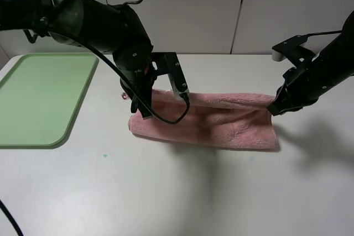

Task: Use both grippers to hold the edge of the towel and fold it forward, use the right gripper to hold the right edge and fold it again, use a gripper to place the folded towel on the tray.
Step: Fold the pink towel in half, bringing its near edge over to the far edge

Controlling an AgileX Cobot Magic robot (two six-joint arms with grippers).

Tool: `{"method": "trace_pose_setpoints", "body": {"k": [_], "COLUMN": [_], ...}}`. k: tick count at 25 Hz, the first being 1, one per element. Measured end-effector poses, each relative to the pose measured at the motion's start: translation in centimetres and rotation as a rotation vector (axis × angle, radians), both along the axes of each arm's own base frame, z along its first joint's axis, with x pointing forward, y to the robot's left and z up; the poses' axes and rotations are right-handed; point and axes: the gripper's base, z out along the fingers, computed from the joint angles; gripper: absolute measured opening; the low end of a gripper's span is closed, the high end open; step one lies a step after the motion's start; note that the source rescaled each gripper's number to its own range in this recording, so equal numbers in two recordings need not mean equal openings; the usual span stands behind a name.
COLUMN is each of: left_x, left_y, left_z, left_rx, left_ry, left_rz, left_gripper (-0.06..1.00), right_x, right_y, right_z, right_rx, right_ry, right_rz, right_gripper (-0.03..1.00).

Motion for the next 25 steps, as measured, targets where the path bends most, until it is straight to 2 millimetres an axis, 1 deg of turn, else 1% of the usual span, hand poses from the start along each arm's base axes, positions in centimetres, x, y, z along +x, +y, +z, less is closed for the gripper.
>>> {"method": "trace_pose_setpoints", "body": {"k": [9,16,22,25], "left_x": [0.4,0.6,0.6,0.6], "left_y": [-0.4,-0.4,-0.4,-0.4], "left_z": [0.2,0.4,0.4,0.4], "left_rx": [-0.010,0.010,0.012,0.012], "left_ry": [-0.040,-0.067,-0.068,-0.069], "left_rz": [-0.045,-0.077,-0.078,-0.079], "left_gripper": [0.00,0.00,0.00,0.05], "right_x": [0.4,0.7,1.0,1.1], "right_y": [-0.2,-0.2,-0.2,-0.3], "right_z": [0.0,-0.9,-0.8,-0.8], "right_rx": [-0.005,-0.009,-0.012,-0.012], "right_ry": [-0.034,-0.017,-0.056,-0.065], "right_rz": [-0.010,-0.014,-0.022,-0.024], "right_gripper": [0.00,0.00,0.00,0.00]}}
